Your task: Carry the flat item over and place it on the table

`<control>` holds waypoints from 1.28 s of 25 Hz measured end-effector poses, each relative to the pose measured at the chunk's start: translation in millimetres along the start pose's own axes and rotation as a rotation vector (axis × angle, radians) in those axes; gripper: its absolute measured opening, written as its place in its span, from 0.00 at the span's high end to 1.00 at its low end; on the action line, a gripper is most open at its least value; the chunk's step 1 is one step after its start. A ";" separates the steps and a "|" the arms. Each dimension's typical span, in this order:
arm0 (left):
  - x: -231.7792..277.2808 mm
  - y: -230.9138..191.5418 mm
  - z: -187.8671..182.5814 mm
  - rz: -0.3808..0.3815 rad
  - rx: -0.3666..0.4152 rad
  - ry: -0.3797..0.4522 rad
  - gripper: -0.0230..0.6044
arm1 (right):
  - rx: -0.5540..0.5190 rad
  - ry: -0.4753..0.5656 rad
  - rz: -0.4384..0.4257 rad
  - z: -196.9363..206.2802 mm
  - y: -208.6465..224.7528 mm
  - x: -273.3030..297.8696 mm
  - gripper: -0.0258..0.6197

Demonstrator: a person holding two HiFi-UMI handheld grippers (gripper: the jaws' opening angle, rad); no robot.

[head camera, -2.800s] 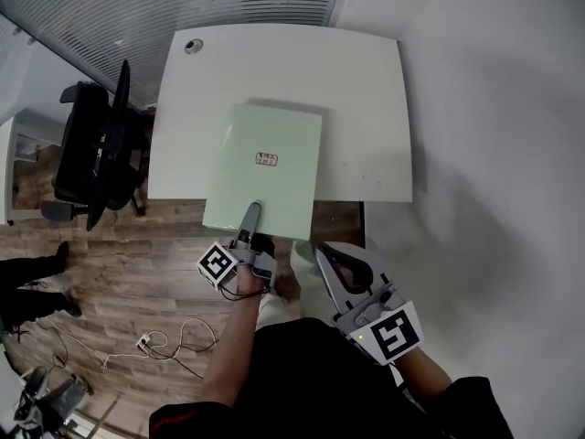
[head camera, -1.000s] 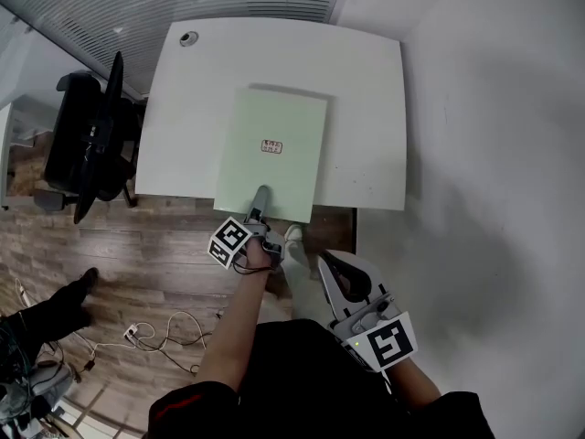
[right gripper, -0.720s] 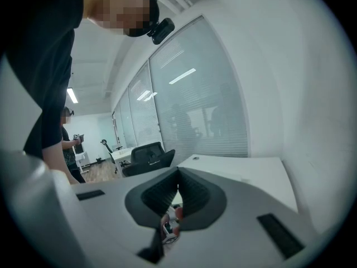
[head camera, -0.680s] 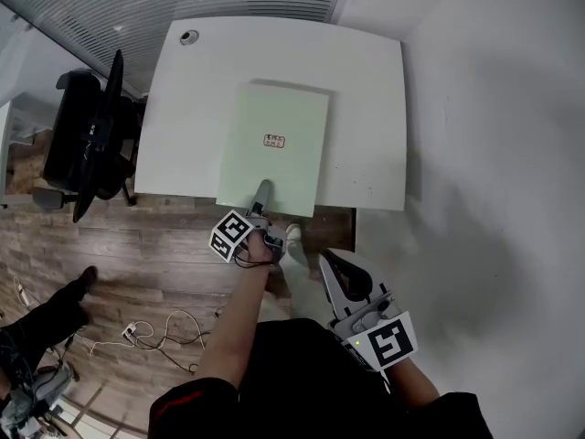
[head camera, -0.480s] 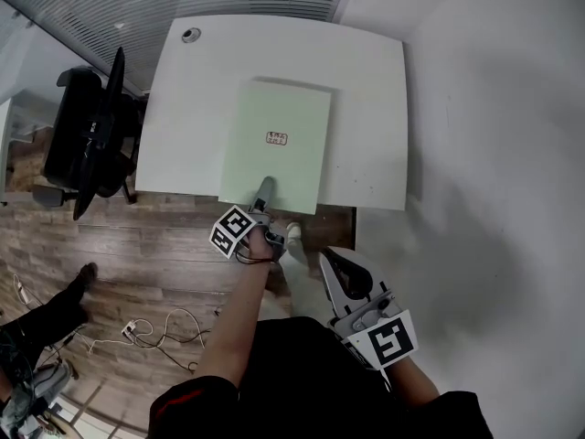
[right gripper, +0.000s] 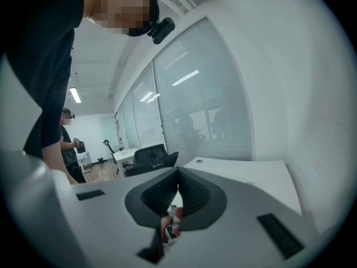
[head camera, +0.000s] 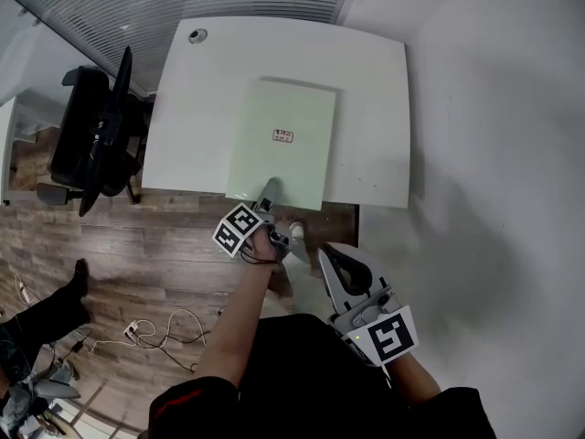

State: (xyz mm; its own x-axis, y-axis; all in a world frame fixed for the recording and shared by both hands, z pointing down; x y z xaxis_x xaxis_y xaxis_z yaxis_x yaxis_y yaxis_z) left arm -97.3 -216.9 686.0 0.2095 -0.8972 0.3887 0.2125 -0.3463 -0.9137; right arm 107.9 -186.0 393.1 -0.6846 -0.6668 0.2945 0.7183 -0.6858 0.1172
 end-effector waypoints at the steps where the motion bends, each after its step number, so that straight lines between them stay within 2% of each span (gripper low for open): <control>1: -4.7 0.6 0.5 -0.006 0.005 -0.004 0.26 | 0.005 0.010 -0.002 -1.3 -1.9 -0.4 0.96; 6: -32.9 7.4 4.6 -0.015 0.067 -0.056 0.26 | 0.010 0.018 -0.006 -3.1 -11.9 -5.9 0.96; 13: -70.9 29.9 7.0 0.044 0.192 -0.135 0.29 | 0.029 0.036 -0.003 -3.5 -36.5 -18.1 0.96; 19: -115.5 59.6 -0.6 0.120 0.351 -0.170 0.47 | 0.053 0.060 0.018 -5.6 -60.5 -31.7 0.96; 23: -154.6 77.2 -8.6 0.136 0.461 -0.161 0.60 | 0.064 0.078 0.031 -4.6 -80.5 -42.6 0.96; 28: -197.6 93.4 -18.0 0.173 0.565 -0.122 0.71 | 0.077 0.106 0.038 -1.3 -108.8 -54.9 0.96; 32: -228.5 106.1 -23.6 0.204 0.677 -0.114 0.75 | 0.079 0.125 0.047 0.1 -133.6 -64.9 0.96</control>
State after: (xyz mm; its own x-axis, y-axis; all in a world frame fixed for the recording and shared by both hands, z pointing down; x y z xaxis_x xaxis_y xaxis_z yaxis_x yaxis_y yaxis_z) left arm -145.1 -55.2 497.4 0.3985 -0.8790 0.2618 0.6963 0.1041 -0.7102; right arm 56.4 -51.1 358.4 -0.6568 -0.7319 0.1814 0.7539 -0.6313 0.1820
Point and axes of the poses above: the fingertips, and each gripper's own axes: x forward along the fingers, y to its right, z out of its underside, the point moved 10 cm from there along -x, backward along the fingers, and after that the axes turned 11 degrees about z, right-handed, at the moved point
